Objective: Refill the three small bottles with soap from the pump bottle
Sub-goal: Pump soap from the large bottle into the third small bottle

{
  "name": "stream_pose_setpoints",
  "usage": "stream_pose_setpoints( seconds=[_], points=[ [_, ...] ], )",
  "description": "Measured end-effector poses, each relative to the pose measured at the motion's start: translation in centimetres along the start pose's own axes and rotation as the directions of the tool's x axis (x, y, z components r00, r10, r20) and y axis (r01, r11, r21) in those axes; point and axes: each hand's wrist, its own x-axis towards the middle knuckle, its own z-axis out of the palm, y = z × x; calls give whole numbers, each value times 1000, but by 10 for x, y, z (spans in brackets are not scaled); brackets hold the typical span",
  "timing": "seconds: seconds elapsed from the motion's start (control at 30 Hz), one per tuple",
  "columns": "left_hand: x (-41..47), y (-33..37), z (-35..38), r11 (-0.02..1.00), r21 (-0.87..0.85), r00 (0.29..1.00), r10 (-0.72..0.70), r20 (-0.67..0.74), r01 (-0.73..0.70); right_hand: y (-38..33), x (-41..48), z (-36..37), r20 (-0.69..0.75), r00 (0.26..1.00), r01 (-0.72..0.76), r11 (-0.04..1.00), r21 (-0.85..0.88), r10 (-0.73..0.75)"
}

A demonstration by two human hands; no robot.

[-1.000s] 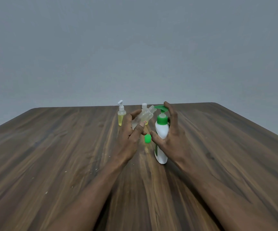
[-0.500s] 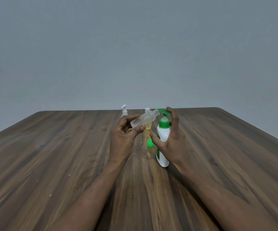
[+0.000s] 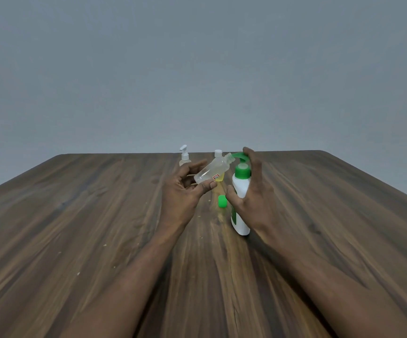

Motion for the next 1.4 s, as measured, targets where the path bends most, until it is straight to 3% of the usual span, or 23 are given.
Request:
stream_pose_setpoints(
  seconds=[0.27,0.43,1.4],
  points=[
    [1,-1,3,1000,20,1000,18,15,-18,4,4,-3,25,999,29,1000,9,-29],
    [1,-4,3,999,37,1000,0,9,0,7,5,3,-46,993,105,994,10,-104],
    [-1,-1,2,999,53,1000,-4,-3,4,7,4,1,-61,991,116,993,-2,-116]
  ],
)
